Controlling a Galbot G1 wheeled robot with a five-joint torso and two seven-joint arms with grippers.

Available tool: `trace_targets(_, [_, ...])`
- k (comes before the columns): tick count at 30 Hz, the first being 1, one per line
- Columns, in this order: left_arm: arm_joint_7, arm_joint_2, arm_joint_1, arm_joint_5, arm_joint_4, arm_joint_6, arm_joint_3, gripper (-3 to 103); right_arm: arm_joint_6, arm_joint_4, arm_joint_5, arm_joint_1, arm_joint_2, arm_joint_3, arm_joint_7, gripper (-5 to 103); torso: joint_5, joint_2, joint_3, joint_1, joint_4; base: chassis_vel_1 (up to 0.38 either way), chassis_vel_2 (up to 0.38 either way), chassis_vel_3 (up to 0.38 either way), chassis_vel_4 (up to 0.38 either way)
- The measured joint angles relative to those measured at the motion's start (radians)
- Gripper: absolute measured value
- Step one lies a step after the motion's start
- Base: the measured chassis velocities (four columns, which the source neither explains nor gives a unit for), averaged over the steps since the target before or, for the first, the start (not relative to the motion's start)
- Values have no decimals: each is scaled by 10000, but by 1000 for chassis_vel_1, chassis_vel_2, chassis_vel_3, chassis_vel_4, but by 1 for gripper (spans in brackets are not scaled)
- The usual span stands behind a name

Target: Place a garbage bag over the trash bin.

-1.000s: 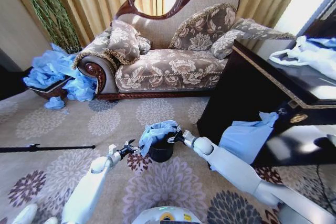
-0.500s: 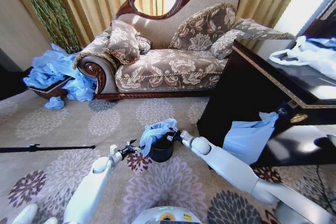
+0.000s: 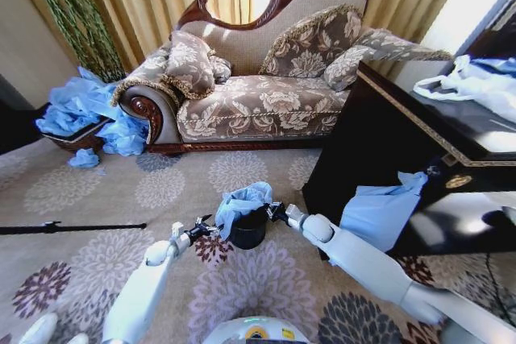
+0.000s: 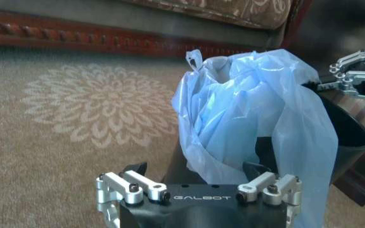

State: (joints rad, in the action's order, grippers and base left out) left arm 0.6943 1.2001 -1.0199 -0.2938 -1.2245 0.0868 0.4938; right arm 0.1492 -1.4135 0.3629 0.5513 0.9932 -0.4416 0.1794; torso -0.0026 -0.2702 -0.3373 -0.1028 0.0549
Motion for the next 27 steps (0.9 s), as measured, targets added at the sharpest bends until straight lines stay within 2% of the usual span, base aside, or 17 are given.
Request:
trace_targets(4, [-7, -26, -2, -5, -26, 16, 17, 100, -1, -165, 144, -47, -41, -43, -46, 0, 0, 0, 0, 0, -3, 0, 0, 0, 0])
trace_targets(11, [-13, -34, -80, -29, -67, 4, 60, 100, 101, -1098, 370, 159, -1093, -309, -43, 0, 0, 0, 0, 1, 0, 0, 0, 0, 0])
trace_targets(19, [-14, -45, -84, -37, -79, -12, 73, 100, 214, -1824, 590, 796, -1995, -81, 3, 0, 0, 0, 1, 1, 3, 0, 0, 0, 0])
trace_targets(25, [-28, 11, -180, -9, -203, 4, 71, 100, 168, -1950, 525, 1494, -2047, 462, -69, 0, 2, 0, -1, 1, -1, 0, 0, 0, 0])
trace_targets(27, [-65, 25, -212, -5, -281, 21, 80, 100, 189, -2239, 570, 1914, -2091, 903, -335, 0, 0, 0, 0, 1, 0, 0, 0, 0, 0])
